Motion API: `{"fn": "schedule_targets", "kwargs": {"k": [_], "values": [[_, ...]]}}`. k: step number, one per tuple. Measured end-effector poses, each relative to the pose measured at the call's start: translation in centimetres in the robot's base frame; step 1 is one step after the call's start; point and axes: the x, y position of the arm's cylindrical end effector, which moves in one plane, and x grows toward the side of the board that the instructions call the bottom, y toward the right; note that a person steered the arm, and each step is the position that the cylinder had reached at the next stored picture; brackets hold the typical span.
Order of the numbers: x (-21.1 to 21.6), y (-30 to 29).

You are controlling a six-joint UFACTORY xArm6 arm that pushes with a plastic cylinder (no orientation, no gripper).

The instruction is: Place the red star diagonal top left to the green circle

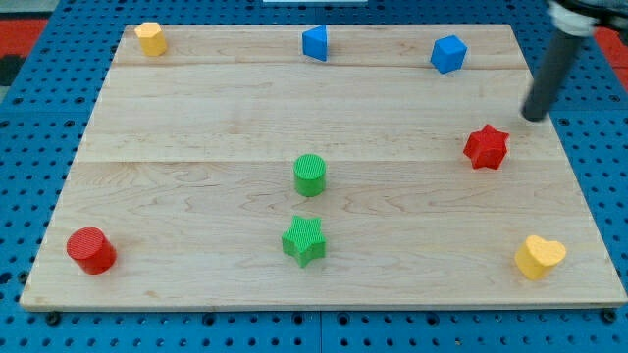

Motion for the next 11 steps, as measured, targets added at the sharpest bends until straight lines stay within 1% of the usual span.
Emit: {"fn": "schedule_targets", "kwargs": {"k": [1,2,3,4,5,6,7,8,9,10,11], "values": [[2.5,-2.9],[1.2,-11.5],[1.0,-10.8],[3.8,-8.5],[5.1,-12.4],[5.6,-12.8],[6.0,-15.6],[5.0,-20.3],[1.9,-20.6],[0.9,-21.2],[0.9,-25.7]]}}
